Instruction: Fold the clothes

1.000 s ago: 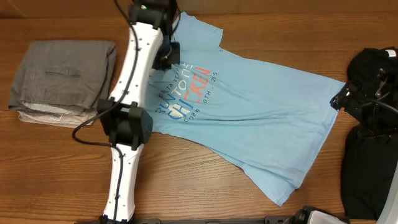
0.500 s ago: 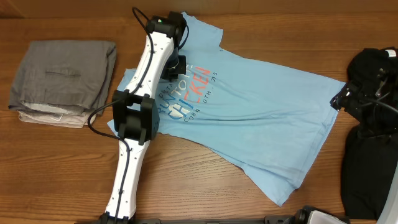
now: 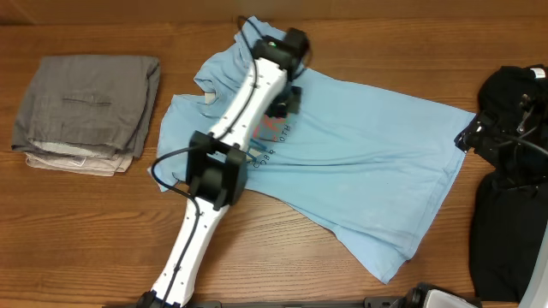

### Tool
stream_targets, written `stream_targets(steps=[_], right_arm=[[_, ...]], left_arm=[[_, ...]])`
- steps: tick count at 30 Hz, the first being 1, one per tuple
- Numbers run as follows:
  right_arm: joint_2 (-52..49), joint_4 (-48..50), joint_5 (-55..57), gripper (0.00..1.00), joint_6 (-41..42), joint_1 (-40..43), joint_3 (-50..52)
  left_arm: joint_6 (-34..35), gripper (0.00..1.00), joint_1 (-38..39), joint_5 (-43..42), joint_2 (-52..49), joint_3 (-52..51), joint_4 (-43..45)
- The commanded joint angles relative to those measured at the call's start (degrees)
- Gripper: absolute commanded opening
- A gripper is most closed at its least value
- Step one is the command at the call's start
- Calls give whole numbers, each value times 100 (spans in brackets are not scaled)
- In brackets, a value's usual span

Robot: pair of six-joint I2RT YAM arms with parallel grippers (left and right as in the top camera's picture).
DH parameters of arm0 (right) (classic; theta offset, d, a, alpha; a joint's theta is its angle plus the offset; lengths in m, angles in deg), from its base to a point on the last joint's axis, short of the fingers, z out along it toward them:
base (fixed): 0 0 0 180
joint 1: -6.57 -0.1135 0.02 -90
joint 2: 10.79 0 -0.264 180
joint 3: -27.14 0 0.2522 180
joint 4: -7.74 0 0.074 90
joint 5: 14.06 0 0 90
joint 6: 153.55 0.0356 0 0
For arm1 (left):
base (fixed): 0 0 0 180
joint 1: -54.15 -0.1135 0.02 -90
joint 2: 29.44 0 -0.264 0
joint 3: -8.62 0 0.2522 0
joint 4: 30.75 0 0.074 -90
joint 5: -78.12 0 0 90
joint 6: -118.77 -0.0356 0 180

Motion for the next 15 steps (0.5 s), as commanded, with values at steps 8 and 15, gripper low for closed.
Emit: stream_targets(steps=[8,15], right_arm=[[33,24,-28,100,15,-28,28],[33,24,-28,100,15,-28,28]], left_arm=[[103,4,402,-251,-50,-658,428],[188,4,365,-166,-50,-1241,1261]])
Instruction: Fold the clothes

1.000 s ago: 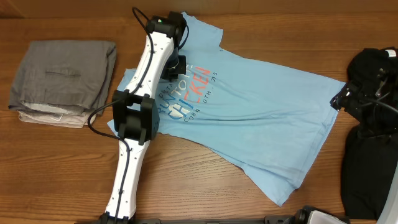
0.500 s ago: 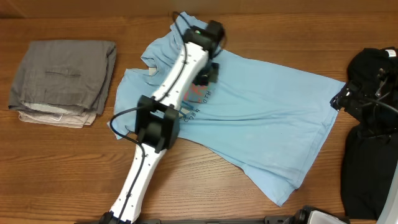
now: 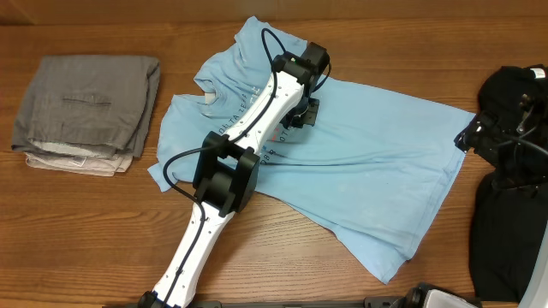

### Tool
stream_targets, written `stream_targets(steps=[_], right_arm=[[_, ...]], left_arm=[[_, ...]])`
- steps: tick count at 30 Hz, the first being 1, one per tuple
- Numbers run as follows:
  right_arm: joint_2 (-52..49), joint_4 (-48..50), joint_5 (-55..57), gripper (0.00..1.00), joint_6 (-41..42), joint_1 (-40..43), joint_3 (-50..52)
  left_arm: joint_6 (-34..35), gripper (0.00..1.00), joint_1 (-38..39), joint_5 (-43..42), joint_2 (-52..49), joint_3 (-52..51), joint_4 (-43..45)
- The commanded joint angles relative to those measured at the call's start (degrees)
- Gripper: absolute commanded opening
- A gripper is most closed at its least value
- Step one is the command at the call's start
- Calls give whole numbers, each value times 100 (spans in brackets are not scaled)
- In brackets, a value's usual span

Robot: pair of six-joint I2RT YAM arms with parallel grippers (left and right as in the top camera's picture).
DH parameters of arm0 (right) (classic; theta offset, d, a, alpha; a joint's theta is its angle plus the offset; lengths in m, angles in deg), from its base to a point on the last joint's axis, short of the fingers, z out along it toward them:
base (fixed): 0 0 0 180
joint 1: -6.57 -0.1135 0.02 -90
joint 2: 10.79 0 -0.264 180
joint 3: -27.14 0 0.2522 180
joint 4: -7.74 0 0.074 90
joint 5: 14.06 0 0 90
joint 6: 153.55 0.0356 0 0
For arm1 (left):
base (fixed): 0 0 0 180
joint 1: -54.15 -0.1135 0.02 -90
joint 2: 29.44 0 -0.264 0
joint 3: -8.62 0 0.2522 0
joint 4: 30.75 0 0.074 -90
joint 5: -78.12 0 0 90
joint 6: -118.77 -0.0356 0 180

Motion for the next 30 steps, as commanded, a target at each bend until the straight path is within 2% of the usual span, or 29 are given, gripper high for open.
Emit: stream_targets(steps=[1,9,14,18,23,28,30], right_arm=[[33,26,-24,100,15,-28,24],[33,26,-26,100,15,-28,24],[33,28,-26,100,15,-28,24],[33,28,-24,100,15,-28,26],[33,26,-26,100,15,-28,24],[33,26,-24,100,15,-28,24],[33,26,-26,100,15,-28,26]], left_arm=[[199,4,-44,-46,-216,-376,494],[638,4,-415,-52,-219,-1023,2258],[660,4,-553,20,-225,-1554,3379],[662,4,-706,11,-225,-1574,4111],[627,4,-949,-212,-225,-1196,4701],[136,5,-1071,-804,-157,-42,4459],[-109,12,-1073,-789,-48,579,4164]])
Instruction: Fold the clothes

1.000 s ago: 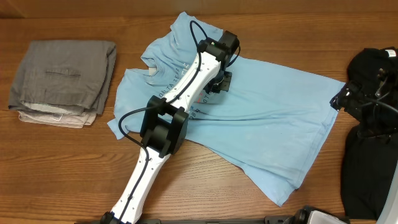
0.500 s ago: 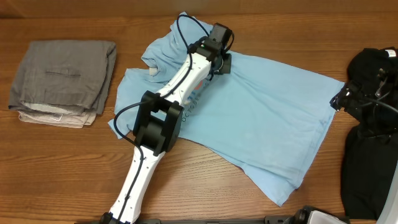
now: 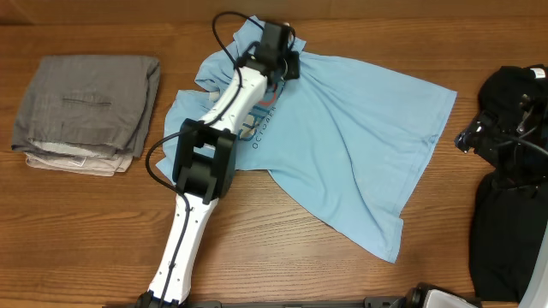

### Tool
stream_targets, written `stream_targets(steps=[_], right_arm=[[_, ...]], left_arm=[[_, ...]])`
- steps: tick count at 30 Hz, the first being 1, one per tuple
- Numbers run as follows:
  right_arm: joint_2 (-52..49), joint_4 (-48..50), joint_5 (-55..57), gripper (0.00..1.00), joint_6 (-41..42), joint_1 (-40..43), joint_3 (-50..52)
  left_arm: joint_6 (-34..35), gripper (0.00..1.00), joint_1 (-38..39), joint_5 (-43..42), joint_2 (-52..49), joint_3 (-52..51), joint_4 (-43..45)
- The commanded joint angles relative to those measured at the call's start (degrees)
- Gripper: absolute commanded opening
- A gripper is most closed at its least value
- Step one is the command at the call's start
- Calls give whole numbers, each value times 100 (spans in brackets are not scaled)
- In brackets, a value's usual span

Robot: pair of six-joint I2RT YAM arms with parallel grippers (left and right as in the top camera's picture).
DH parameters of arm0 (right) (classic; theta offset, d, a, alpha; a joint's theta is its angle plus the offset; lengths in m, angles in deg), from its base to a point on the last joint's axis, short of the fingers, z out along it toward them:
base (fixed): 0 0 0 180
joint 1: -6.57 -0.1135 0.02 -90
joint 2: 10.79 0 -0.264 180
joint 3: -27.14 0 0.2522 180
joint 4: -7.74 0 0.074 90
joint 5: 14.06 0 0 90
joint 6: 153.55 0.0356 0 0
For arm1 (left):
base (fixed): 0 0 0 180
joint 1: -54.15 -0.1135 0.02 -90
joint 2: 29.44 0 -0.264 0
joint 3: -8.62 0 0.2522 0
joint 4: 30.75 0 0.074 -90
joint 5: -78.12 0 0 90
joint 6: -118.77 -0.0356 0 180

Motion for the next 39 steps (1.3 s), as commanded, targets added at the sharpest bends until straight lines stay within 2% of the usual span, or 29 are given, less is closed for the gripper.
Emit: stream_targets(steps=[1,3,8,11,16,20,26,30,34,39], right_arm=[[33,26,-28,100,17,-28,22],[33,28,-28,100,17,-28,22],[33,26,-28,100,17,-28,22],[33,28,-28,100,17,-28,24],[33,28,-26,100,17,-28,22],[33,26,-28,100,17,-28,22],[33,28,-26,100,17,-28,22],[33,28,-26,100,17,-28,22],[33,409,-31,100,20,-28,22],[33,568,-726,100,17,-28,22]], left_arm=[[-669,16,-48,-223,227,1364,-334],[-850,19,-37,-70,422,2009,-774],[-885,14,22,758,1158,3145,-2450],[-868,20,22,999,1685,3545,-3471],[-667,19,20,1108,2597,3659,-4730],[-658,17,15,1176,3156,3659,-5309],[-363,15,15,1690,4092,3657,-6559],[-461,14,15,1456,4577,3560,-6719],[-361,18,15,1414,4994,3440,-6719],[-258,20,15,1419,5764,2463,-6719]])
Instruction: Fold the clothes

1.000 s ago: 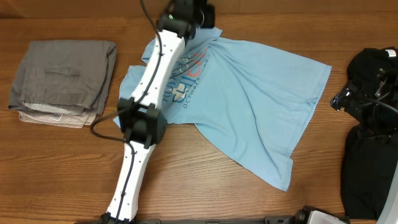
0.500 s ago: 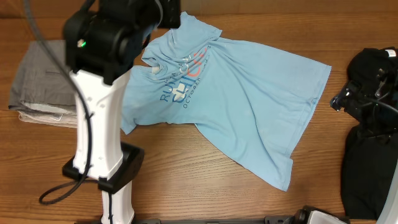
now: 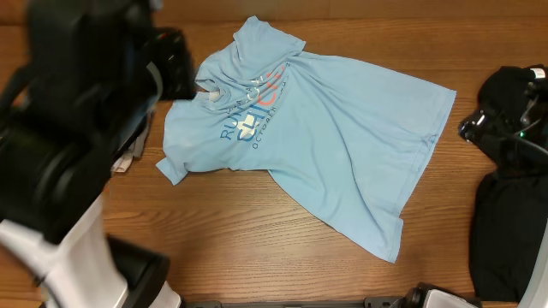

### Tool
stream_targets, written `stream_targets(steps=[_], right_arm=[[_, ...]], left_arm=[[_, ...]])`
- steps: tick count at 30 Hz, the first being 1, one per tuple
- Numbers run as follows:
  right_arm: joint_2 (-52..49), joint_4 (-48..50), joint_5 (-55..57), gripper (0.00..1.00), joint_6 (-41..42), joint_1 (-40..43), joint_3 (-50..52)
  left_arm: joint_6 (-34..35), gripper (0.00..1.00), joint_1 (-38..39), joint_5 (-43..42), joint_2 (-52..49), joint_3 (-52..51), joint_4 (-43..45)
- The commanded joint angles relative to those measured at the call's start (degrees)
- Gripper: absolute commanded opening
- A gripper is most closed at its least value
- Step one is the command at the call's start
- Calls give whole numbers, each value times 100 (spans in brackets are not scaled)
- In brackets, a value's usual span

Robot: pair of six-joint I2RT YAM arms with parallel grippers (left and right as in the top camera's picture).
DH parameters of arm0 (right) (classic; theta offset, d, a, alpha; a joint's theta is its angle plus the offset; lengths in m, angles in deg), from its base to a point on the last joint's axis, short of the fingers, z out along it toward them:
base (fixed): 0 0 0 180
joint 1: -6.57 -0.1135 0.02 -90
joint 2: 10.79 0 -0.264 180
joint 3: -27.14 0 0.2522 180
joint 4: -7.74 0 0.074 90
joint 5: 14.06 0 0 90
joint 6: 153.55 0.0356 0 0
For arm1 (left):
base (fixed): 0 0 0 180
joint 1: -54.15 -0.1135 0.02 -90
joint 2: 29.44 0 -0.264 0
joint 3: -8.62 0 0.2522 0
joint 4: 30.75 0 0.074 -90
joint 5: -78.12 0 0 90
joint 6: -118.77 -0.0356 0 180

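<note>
A light blue T-shirt (image 3: 342, 137) lies spread face up on the wooden table (image 3: 248, 248), its printed chest uncovered and its hem toward the lower right. My left arm (image 3: 68, 137) is raised close to the overhead camera, large and blurred, and fills the left side. Its dark end, the left gripper (image 3: 174, 62), hangs by the shirt's collar side; the jaws are too blurred to read. My right gripper (image 3: 476, 128) sits dark at the right edge, just off the shirt's hem corner, its jaws not discernible.
A heap of black clothes (image 3: 505, 222) lies along the right edge under the right arm. A folded grey pile at the left is almost hidden behind my left arm; only a sliver (image 3: 128, 158) shows.
My left gripper was down on the shirt's upper shoulder; now the arm is lifted off it, close to the camera at the left. The shirt lies as before, its print now uncovered.
My left gripper was first on the shirt's chest, then a little further right on it. Then it was at the shirt's top, and the whole shirt had shifted left and up. Now the arm is off the shirt. The right arm stayed at the right edge.
</note>
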Motion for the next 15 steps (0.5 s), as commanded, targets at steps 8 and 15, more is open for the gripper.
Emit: stream_targets(steps=[8,15], right_arm=[[33,-946,-890,25,-13,-59,197],[153,-468,-892,4,280,-833,2253]], left_arm=[[697,25,4,297,2013,-4113,-15],[914,22,-2,568,2098,-6452,431]])
